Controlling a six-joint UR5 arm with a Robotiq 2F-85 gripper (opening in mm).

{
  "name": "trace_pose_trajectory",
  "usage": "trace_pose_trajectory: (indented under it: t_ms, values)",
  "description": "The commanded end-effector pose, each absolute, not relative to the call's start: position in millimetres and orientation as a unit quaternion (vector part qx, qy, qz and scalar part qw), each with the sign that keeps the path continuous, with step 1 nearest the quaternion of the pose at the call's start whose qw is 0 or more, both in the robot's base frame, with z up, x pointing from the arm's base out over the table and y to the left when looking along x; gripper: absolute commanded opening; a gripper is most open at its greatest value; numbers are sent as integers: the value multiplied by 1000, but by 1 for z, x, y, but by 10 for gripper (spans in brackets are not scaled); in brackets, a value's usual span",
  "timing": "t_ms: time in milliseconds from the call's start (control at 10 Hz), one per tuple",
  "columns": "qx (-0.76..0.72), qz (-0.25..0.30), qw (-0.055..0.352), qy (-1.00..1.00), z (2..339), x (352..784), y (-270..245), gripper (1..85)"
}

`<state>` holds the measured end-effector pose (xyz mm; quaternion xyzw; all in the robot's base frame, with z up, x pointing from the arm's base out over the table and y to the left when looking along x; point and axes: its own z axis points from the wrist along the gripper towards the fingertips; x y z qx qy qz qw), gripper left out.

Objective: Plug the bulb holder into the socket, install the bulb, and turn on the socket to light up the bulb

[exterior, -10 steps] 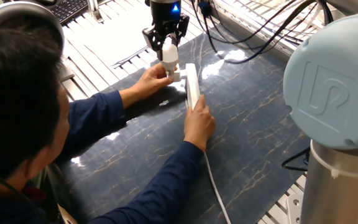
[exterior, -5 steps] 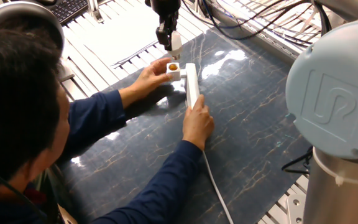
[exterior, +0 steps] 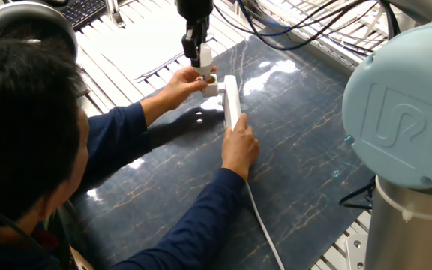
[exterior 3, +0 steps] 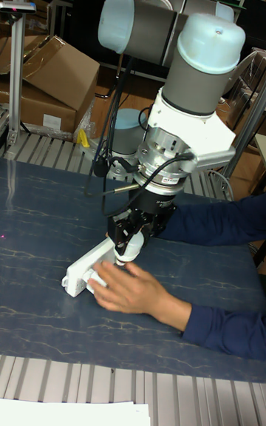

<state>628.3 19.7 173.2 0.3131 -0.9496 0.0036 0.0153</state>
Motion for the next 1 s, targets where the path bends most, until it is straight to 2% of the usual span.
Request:
trace_pose_trajectory:
  t_ms: [0, 200, 400, 900]
  values:
    - [470, 42, -18, -882, 176, 655, 16, 10]
    - [613, 56, -43, -787, 178, 672, 31, 10]
    - [676, 48, -46, -734, 177, 671, 37, 10]
    - [634, 44, -33, -771, 175, 663, 25, 10]
